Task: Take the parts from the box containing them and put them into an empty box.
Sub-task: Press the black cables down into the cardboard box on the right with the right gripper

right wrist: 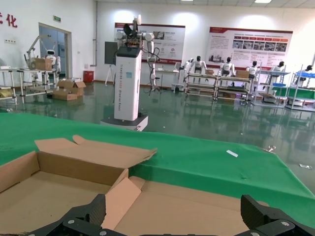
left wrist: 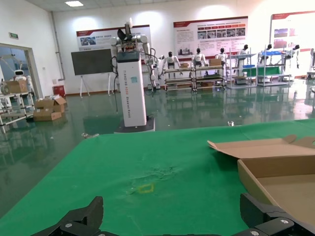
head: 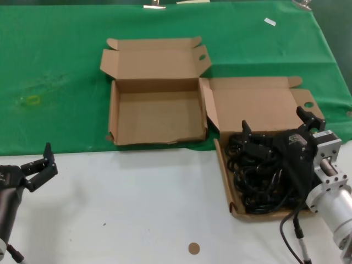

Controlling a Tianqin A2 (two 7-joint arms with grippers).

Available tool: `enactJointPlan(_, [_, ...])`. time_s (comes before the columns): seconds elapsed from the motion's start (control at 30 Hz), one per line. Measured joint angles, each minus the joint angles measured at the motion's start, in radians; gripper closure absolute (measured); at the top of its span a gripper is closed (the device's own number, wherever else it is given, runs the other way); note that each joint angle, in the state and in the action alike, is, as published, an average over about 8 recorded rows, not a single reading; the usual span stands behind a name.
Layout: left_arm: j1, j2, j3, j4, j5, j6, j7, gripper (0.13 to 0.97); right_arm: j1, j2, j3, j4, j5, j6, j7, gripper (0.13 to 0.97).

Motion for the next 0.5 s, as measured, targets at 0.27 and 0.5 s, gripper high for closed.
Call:
enactJointPlan(0.27, [0.0, 0.0, 0.0, 0.0, 0.0, 0.0, 0.0, 0.132, 0.0, 0.0, 0.0, 0.0, 0.0, 0.0, 0.0, 0.129])
enactJointPlan(0.5, [0.0, 0.0, 0.0, 0.0, 0.0, 0.0, 0.0, 0.132, 0.0, 0.0, 0.0, 0.0, 0.0, 0.0, 0.0, 0.129])
